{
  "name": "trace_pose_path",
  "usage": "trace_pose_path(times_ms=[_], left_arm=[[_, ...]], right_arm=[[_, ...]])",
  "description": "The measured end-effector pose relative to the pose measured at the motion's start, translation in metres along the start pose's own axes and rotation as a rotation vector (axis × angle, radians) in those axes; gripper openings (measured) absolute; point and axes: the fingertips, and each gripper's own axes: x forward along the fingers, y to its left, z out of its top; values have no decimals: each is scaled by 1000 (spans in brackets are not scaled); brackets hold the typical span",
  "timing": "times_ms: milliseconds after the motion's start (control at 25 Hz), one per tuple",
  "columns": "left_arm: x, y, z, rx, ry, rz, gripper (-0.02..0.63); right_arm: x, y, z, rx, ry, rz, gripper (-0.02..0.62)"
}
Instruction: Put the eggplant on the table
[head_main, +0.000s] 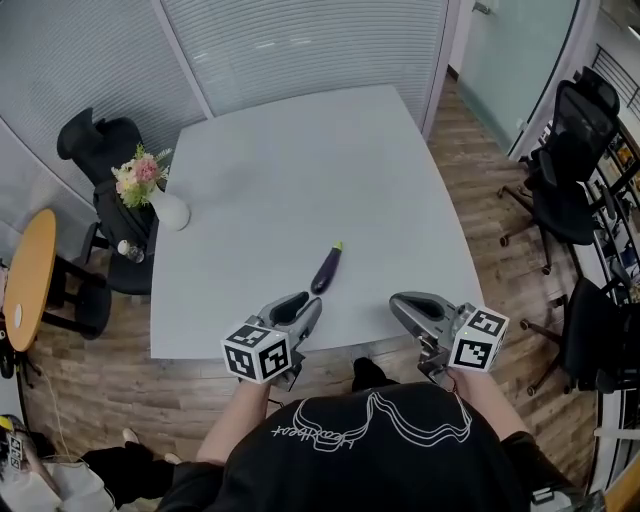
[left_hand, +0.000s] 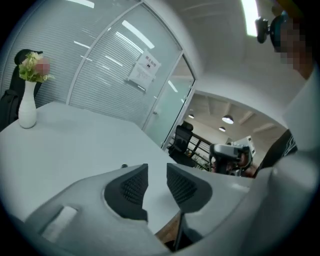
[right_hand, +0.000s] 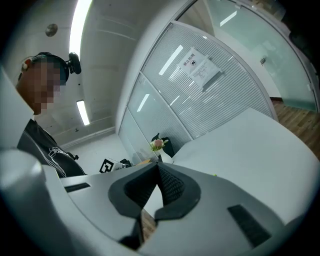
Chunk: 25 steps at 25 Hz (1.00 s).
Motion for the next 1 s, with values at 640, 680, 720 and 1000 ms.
trace_pose_path(times_ms=[640,680,720,1000], left_arm=[[-65,-91,21,47,-148,-226,17],[-66,-92,20,50,-144,-230,17],[-67,-95,18,55,-137,-234,17],[-80,-103,15,93,-128,-255,15]], right_arm=[[-1,68,-17,-146,14,25,6],[-1,69,-18,-143,13,24,6],[-1,71,-18,-142,13,24,6],[3,84,-24,-145,13,25,6]])
